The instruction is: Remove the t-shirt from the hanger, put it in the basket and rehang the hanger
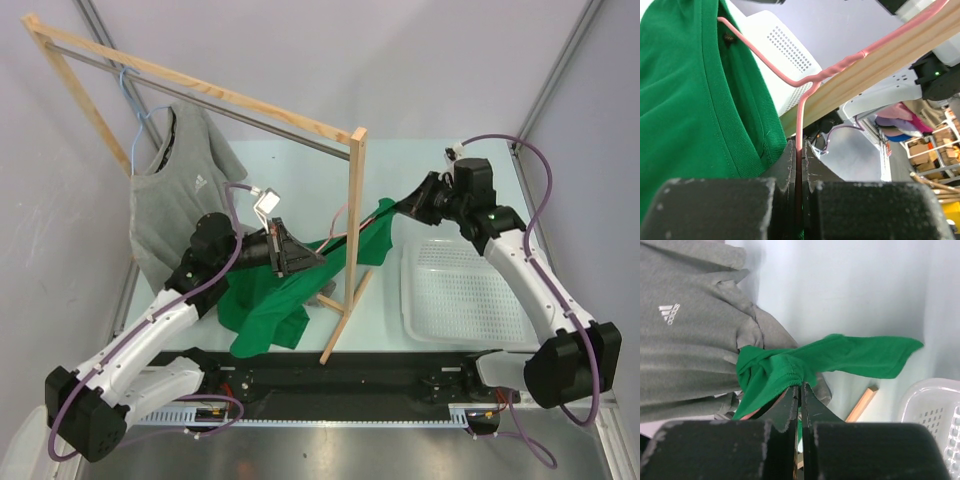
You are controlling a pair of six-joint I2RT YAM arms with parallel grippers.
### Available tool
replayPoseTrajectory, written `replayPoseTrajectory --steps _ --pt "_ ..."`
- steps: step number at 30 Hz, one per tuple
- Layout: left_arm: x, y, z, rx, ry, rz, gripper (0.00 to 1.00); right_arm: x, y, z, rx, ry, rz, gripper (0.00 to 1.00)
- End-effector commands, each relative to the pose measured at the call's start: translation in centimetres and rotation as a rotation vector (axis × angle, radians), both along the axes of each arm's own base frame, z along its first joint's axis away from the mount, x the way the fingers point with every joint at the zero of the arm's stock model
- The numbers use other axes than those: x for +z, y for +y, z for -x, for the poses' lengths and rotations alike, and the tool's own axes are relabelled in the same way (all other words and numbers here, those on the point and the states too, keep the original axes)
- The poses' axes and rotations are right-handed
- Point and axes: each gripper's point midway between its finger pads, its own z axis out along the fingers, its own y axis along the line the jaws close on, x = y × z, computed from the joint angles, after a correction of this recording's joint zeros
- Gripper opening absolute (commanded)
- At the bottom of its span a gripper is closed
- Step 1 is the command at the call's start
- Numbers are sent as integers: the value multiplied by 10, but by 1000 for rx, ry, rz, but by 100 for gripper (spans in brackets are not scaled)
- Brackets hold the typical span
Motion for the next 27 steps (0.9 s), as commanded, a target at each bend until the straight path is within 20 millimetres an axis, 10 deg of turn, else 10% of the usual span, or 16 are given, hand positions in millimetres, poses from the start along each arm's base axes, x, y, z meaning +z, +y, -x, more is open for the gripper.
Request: replayPoseTrajectory --steps 1,10,18,27 --pt "17 1 13 -65 -77 -10 0 82 -3 -6 -51 -331 66 0" --pt "32 2 43 -228 -150 66 0 44 -29 -40 -187 -111 150 0" --pt "49 11 63 -268 -237 104 0 -33 -69 -73 -233 105 253 0" --pt "53 5 34 -144 -190 92 0 -15 -30 -37 -113 -6 96 0"
